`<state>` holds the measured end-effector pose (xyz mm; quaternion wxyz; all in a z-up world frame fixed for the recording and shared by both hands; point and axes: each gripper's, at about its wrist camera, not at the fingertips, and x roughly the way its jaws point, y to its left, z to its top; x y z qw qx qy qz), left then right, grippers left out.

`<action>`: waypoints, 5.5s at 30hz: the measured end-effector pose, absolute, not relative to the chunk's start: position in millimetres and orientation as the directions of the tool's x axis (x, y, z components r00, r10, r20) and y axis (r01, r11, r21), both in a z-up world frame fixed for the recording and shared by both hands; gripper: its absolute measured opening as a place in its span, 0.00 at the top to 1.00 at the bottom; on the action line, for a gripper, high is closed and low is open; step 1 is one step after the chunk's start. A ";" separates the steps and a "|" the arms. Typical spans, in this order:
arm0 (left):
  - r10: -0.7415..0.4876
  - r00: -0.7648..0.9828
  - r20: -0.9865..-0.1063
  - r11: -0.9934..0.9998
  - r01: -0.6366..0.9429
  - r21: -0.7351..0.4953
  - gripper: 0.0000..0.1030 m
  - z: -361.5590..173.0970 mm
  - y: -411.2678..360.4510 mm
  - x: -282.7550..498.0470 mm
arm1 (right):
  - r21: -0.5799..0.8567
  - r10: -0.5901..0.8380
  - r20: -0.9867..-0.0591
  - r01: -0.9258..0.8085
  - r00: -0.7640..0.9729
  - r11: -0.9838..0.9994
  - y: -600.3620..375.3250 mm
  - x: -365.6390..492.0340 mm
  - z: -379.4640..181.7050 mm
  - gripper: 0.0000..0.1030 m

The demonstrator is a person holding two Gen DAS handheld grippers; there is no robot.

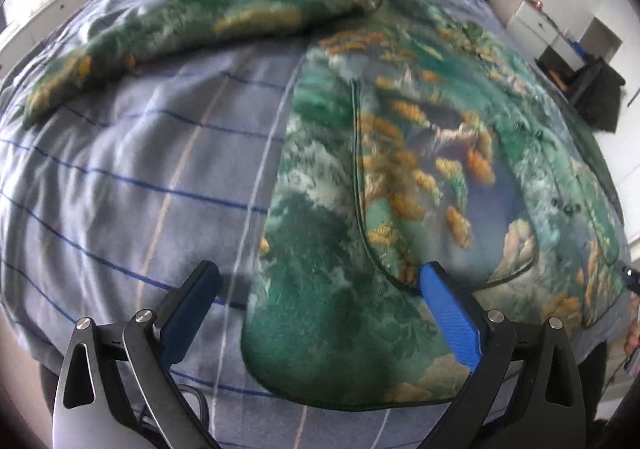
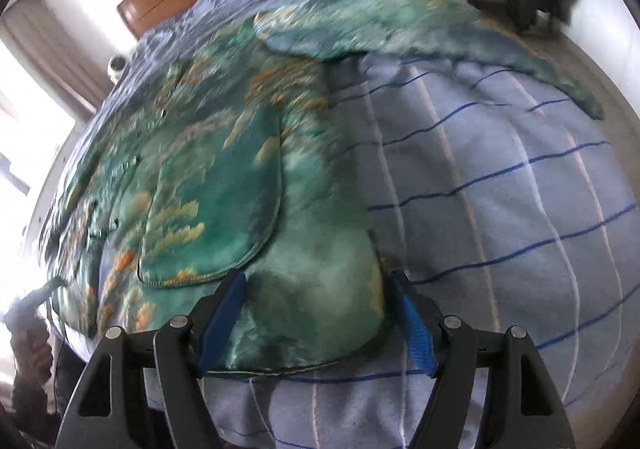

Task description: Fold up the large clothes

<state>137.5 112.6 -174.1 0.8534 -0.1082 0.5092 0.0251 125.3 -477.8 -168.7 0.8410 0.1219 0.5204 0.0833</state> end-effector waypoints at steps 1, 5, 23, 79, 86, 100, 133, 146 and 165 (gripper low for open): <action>-0.062 0.483 -0.873 0.976 -0.152 -0.154 0.03 -174.3 110.4 136.7 | 0.279 0.263 -0.861 -0.027 0.436 0.960 -475.0 126.1 -170.1 0.28; -0.055 0.496 -0.867 0.981 -0.135 -0.139 0.03 -166.7 103.7 133.2 | 0.272 0.255 -0.865 -0.024 0.431 0.962 -472.3 125.0 -168.6 0.28; -0.082 0.698 -0.712 0.983 -0.061 -0.172 0.03 -51.7 66.1 142.2 | 0.227 0.077 -0.797 0.179 0.599 0.957 -560.1 125.9 -121.5 0.28; -0.056 0.649 -0.759 0.965 -0.159 -0.207 0.03 -80.4 77.7 122.2 | 0.092 0.275 -0.463 -0.263 0.843 0.960 -376.4 267.4 -10.2 0.91; -0.062 0.631 -0.774 0.965 -0.161 -0.208 0.03 -88.9 77.8 122.6 | -0.011 0.311 -0.579 -0.388 0.754 0.922 -309.1 233.6 -62.4 0.74; -0.094 0.602 -0.793 0.967 -0.134 -0.216 0.03 -96.7 69.4 127.6 | -0.046 0.395 -0.646 -0.550 0.653 0.834 -271.5 148.9 -91.8 0.40; -0.382 0.338 -0.860 0.924 0.147 -0.353 0.95 -124.6 -106.4 347.9 | 0.138 0.361 -0.616 -0.355 0.700 0.924 -352.9 97.8 -95.2 0.38; -0.254 0.503 -0.826 0.967 0.121 -0.224 0.95 -102.4 -78.1 449.3 | 0.094 0.301 -0.584 -0.306 0.754 0.947 -382.2 128.6 -68.4 0.38; -0.224 0.474 -0.852 0.975 0.095 -0.203 0.93 -171.8 -78.7 447.1 | 0.022 0.157 -0.752 -0.213 0.640 0.977 -410.6 423.3 -116.3 0.38</action>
